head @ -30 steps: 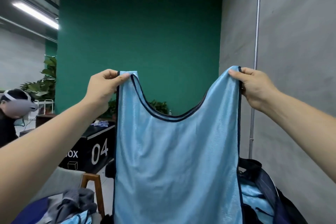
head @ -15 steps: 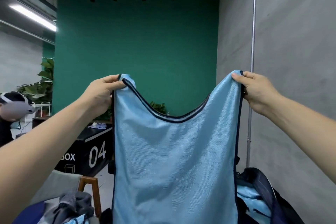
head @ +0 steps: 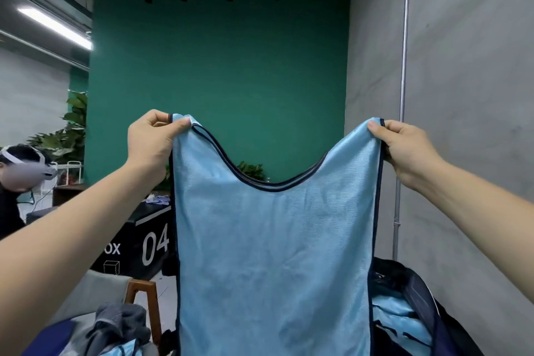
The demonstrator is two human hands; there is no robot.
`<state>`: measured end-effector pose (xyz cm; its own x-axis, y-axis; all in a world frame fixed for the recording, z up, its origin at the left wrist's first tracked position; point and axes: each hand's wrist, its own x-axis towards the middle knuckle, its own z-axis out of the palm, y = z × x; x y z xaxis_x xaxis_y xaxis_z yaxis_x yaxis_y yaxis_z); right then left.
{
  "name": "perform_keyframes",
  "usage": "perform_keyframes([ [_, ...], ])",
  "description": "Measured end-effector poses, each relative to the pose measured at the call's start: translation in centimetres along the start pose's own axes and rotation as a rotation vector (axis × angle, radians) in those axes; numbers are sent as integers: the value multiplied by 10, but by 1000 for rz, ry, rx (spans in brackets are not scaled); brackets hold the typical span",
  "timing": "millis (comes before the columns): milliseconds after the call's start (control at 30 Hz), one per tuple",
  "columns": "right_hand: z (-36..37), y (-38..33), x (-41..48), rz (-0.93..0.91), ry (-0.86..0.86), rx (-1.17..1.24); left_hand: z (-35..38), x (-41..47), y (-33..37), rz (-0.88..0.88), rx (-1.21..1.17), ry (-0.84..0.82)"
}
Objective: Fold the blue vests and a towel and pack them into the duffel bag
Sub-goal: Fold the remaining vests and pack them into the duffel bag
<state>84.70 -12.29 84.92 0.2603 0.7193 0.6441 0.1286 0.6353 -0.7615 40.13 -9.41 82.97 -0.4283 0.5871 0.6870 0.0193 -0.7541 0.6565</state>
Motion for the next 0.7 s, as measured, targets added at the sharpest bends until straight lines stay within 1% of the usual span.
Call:
perform_keyframes([
  [200,0,5,-5,-36,17,25,-12,7,-5,23,22,61],
  [367,7,-2,-15,-71,-29,67,-16,10,-3,40,26,110],
  [567,9,-9,-19,-86,-24,91,-15,8,5,17,10,59],
  [633,9,-1,-17,-86,-2,75,-11,8,-3,-12,42,28],
  [700,10,14,-14,-73,14,36,-7,9,-18,-34,75,31],
])
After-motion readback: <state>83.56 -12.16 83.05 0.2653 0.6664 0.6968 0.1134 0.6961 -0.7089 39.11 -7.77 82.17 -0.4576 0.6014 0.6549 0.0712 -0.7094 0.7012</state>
